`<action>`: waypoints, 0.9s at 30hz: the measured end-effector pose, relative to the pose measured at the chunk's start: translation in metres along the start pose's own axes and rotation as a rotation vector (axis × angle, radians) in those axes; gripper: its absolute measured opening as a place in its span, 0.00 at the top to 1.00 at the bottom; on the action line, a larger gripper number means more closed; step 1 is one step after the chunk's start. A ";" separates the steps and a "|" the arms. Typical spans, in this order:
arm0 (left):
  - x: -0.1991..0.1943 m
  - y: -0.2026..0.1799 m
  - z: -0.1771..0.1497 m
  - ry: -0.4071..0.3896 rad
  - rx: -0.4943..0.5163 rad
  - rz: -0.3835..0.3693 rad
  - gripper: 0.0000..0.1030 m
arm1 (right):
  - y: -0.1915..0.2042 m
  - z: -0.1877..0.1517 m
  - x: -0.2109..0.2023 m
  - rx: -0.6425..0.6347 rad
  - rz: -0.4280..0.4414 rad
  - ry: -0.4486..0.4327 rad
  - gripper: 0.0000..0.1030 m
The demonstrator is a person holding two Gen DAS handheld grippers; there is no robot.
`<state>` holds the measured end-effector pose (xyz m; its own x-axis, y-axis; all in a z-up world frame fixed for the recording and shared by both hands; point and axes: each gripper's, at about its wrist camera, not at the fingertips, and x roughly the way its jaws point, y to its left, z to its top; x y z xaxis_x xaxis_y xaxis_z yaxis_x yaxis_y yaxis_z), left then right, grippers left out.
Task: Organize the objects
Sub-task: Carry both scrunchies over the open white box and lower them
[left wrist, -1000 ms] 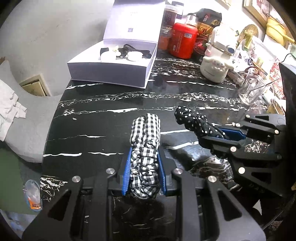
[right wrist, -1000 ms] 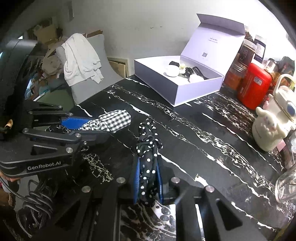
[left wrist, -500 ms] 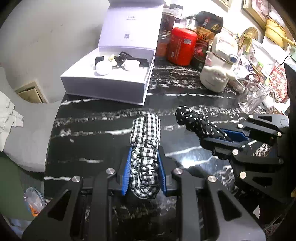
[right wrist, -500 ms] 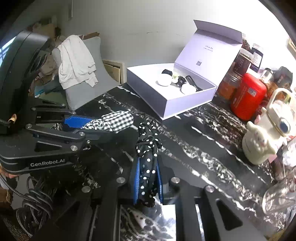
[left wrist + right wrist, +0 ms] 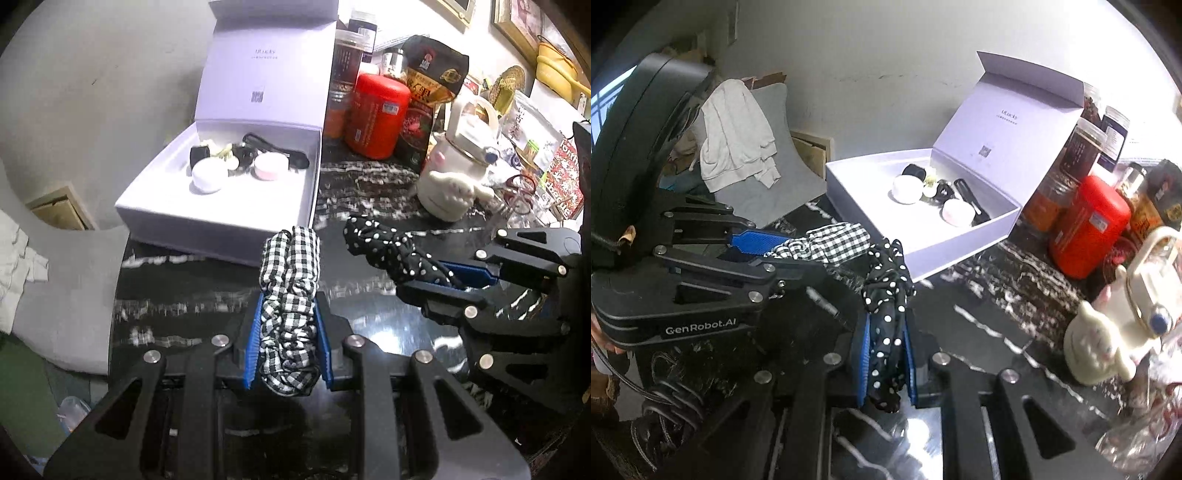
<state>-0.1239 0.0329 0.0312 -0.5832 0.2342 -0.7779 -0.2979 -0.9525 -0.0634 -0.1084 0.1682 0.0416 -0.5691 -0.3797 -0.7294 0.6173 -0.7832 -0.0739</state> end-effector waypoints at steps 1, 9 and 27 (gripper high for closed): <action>0.002 0.001 0.004 -0.001 0.003 -0.004 0.76 | -0.003 0.003 0.002 0.002 0.001 0.000 0.85; 0.022 0.014 0.041 -0.016 -0.003 -0.015 0.76 | -0.025 0.032 0.020 0.010 -0.025 -0.008 0.85; 0.071 0.044 0.115 -0.070 -0.027 0.037 0.76 | -0.070 0.101 0.071 0.044 -0.058 -0.049 0.85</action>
<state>-0.2655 0.0296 0.0448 -0.6451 0.2114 -0.7343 -0.2558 -0.9653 -0.0532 -0.2475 0.1465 0.0638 -0.6298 -0.3555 -0.6906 0.5583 -0.8254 -0.0842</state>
